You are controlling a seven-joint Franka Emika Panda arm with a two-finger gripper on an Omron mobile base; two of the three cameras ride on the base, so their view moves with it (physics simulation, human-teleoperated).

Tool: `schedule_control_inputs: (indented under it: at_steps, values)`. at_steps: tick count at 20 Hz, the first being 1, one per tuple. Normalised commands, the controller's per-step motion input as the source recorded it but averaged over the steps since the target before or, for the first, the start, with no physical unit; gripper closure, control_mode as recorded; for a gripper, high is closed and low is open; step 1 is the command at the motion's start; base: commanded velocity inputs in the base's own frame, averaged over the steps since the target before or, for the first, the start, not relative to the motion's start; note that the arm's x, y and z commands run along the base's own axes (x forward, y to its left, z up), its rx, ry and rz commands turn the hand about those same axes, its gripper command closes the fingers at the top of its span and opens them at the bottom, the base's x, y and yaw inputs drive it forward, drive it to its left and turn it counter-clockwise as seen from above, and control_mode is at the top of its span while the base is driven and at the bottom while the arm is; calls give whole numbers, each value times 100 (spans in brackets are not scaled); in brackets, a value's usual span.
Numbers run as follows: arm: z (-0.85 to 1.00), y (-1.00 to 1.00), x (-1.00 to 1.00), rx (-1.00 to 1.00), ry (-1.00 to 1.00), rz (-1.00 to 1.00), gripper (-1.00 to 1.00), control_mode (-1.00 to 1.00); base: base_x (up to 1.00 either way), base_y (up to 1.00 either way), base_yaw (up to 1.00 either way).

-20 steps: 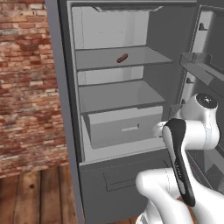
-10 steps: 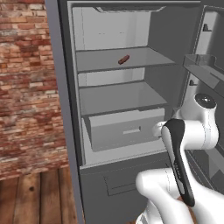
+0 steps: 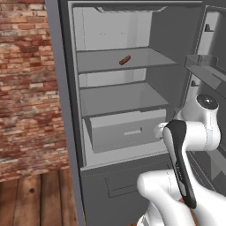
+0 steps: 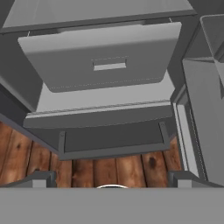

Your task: Retrieve the sausage and cheese from the fridge and place them on the cutting board on the counter.

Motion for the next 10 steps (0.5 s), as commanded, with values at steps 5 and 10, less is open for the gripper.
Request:
schedule_control_inputs:
  at_steps: [5, 10]
  values:
    - [0, 0, 0, 0, 0, 0, -100, 100, 0, 0, 0]
    - [0, 0, 0, 0, 0, 0, -100, -100, 0, 0, 0]
